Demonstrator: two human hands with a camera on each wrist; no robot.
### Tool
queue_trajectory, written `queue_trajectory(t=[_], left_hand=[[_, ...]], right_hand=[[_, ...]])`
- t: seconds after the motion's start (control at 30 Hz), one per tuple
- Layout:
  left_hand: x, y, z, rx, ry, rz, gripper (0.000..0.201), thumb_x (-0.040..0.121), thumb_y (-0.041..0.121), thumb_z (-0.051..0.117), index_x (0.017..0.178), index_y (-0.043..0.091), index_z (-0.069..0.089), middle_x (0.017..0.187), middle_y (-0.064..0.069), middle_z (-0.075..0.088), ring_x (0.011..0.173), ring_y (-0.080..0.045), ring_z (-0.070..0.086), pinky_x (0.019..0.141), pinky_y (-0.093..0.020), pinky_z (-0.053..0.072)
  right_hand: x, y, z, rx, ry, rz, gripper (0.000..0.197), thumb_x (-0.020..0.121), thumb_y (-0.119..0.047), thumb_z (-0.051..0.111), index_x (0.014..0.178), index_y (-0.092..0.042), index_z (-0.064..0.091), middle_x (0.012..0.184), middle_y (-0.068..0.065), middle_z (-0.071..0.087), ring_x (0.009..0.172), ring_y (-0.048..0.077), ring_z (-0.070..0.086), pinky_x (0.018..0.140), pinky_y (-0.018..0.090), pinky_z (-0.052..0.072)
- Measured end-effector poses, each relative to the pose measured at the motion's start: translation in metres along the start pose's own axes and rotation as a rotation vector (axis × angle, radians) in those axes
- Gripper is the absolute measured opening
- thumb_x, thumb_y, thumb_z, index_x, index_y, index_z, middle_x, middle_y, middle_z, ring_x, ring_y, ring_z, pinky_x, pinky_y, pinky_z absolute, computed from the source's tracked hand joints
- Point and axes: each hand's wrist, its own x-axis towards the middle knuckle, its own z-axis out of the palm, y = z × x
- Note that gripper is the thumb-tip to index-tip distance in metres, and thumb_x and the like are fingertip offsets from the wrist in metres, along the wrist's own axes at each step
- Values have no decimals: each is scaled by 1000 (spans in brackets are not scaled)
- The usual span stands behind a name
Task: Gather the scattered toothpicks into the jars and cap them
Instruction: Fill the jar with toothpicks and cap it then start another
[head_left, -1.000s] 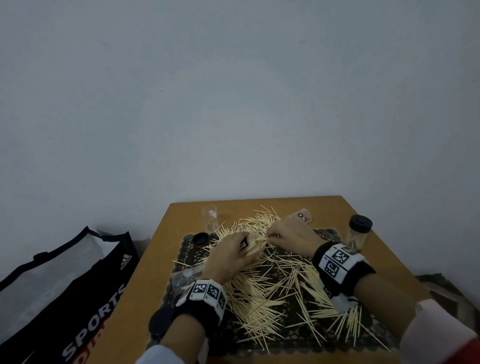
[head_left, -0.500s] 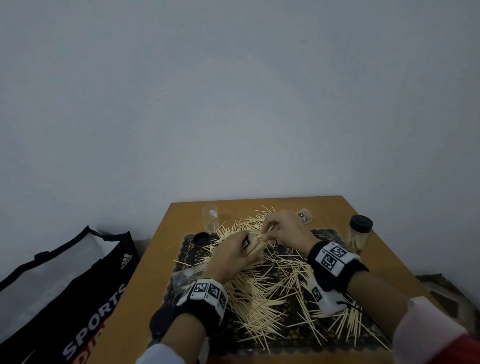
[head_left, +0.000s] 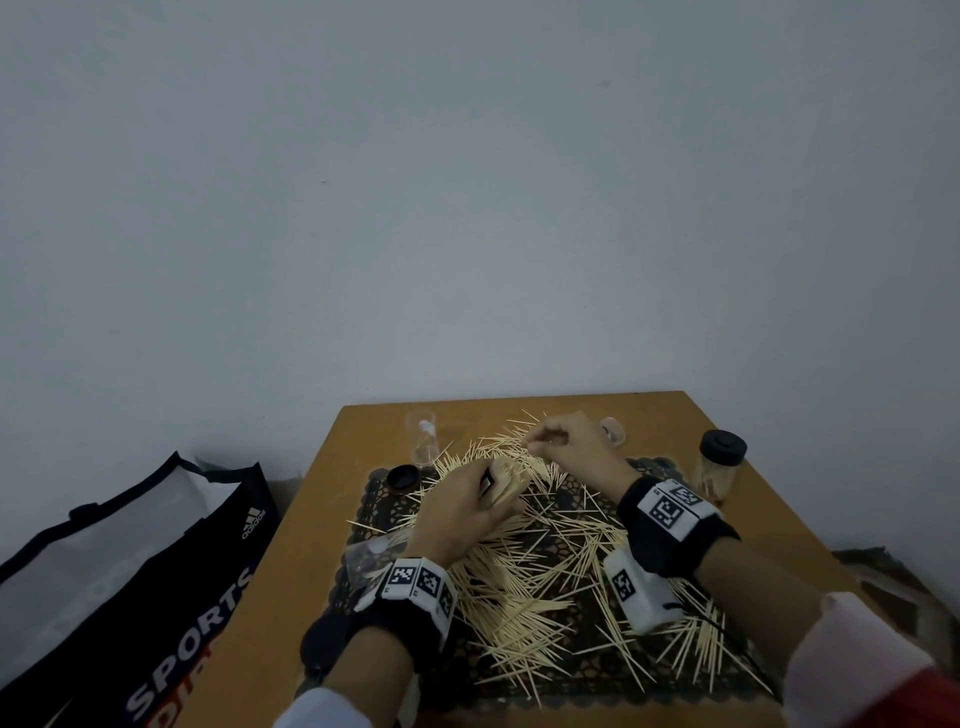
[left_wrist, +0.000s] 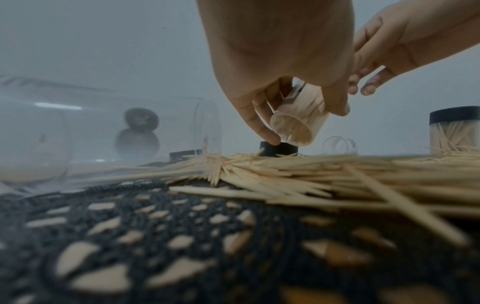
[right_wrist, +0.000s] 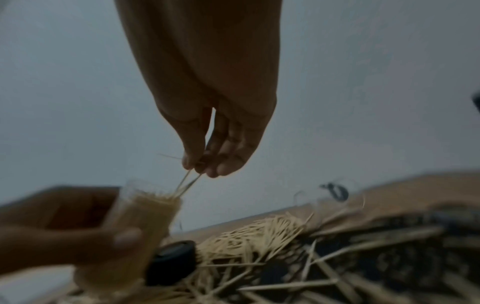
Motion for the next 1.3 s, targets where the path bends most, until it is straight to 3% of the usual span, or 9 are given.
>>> queue_trajectory(t=[0.23,0.43,0.53,0.67,0.77,0.87,1.0,1.13,1.3], left_hand=[[0,-1,0,21,-8,-6,54,80,63,65,116,24,56,99,10,61,83,-8,55,69,-25,43],[0,1,0,-17,-56,26,50,82,55,69,119,23,56,96,12,59,80,-5,54,63,-13,33],[0,2,0,-27,-45,18,45,82,55,69,113,25,56,93,12,59,76,-3,53,62,-16,34],[0,3,0,-6,-15,0,39,82,56,68,102,25,55,85,14,55,71,-1,49,59,-20,32],[0,3,0,-4,-19,3,38,82,56,68,101,27,53,85,15,53,70,2,47,58,-19,31],[0,1,1,-11,-29,4,39,82,55,69,105,28,53,86,16,53,71,2,48,60,-19,33],[0,3,0,-33,-55,16,46,81,54,70,113,26,56,90,16,54,76,-4,52,63,-18,36],[-1,5,0,-79,-83,39,39,80,52,72,106,30,54,83,19,52,70,4,48,59,-13,30],[0,2,0,-72,-15,28,41,82,50,71,110,25,56,90,14,57,73,2,50,61,-15,33]], right_hand=[[-5,0,-2,-300,-73,-82,12,85,-10,70,95,-13,75,93,0,72,81,8,63,74,19,49],[-7,-5,8,-525,-60,-263,12,89,-23,66,96,-21,76,94,-7,66,88,8,56,73,25,42],[-5,-3,11,-410,-65,-279,10,86,-22,70,95,-21,75,92,-8,66,87,9,59,78,35,50],[-5,-2,5,-163,45,-177,18,83,-21,73,101,-23,73,99,-7,63,85,8,60,82,31,49],[-6,0,2,-36,-58,-39,27,83,-16,74,110,-20,71,104,-8,64,81,13,66,75,31,57],[-5,3,2,42,-97,43,17,83,-4,72,100,-7,73,92,7,73,74,22,71,70,31,60],[-4,-1,6,68,-29,21,11,81,2,72,91,-2,73,82,10,73,71,18,70,67,23,59],[-3,-2,13,-34,29,-60,10,76,-7,79,83,-14,75,74,-6,71,66,3,66,66,17,55],[-2,2,15,-25,-79,-140,12,80,-10,75,86,-20,77,81,-9,72,79,5,65,75,25,54]])
